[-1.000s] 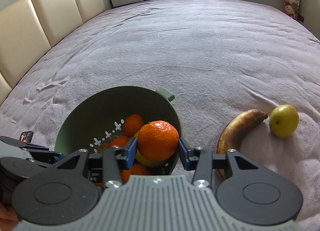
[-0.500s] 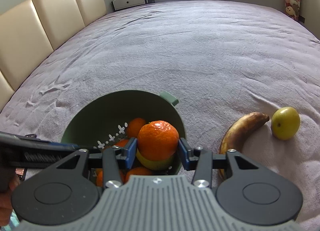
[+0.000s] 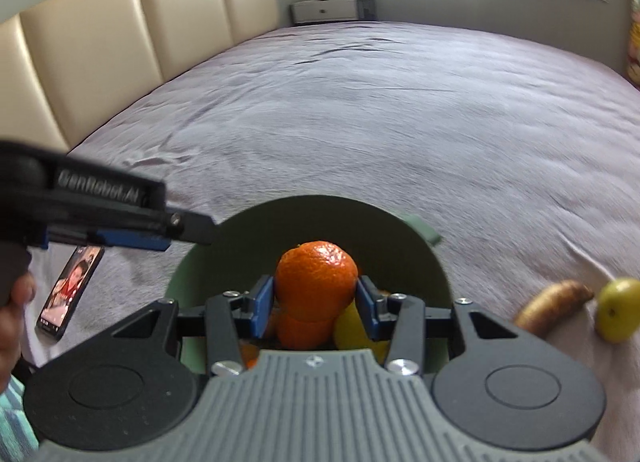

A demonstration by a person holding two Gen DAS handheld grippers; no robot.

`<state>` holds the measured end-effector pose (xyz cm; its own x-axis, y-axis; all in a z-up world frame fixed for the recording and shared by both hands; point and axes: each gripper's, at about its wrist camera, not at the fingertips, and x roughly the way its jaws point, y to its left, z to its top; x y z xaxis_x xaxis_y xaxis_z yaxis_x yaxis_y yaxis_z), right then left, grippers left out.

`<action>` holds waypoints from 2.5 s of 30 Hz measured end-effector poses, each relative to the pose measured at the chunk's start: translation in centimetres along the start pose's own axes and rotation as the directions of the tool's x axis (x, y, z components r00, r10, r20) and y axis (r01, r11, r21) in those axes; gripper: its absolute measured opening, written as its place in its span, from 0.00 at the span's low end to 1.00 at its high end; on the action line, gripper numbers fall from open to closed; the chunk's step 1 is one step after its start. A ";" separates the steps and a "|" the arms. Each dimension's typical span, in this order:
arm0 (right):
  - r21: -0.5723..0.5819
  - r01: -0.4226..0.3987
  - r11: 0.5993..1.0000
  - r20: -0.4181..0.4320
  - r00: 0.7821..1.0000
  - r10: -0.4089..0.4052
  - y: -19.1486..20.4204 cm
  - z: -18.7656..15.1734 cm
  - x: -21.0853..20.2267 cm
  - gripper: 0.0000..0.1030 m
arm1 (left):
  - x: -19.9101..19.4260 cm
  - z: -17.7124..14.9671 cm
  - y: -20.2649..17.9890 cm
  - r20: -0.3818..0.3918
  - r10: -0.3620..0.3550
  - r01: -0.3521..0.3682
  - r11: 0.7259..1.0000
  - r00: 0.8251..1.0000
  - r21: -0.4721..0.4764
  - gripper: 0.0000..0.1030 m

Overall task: Organize fruits
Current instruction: 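Open the left tool to drop its tangerine into the colander, then open the right tool to drop its tangerine into the colander, then move both open tools toward the banana and the apple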

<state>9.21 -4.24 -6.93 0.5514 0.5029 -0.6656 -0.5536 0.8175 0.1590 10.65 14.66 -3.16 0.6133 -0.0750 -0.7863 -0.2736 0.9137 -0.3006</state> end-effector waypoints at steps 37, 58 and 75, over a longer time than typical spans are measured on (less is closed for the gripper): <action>-0.078 0.009 0.997 -0.032 0.999 -0.012 0.9 0.0 3.5 0.43 | 0.9 -0.5 -1.1 -0.035 0.019 -0.018 0.999 0.999 0.050 0.51; 0.083 0.225 0.971 0.058 0.972 -0.230 -3.7 -1.0 -6.8 0.73 | -3.0 -2.7 -8.5 0.057 -0.086 0.071 0.970 0.995 0.232 0.51; 0.278 0.433 0.857 -0.016 0.895 -0.447 -11.7 -7.3 -13.1 0.73 | -1.9 -7.9 -15.5 -0.034 -0.242 0.234 0.879 0.970 0.414 0.51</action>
<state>3.93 -22.40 -5.39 0.7308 0.0803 -0.6778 -0.0625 0.9968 0.0508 7.87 -2.50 -1.33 0.6356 -0.3076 -0.7081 0.2102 0.9515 -0.2247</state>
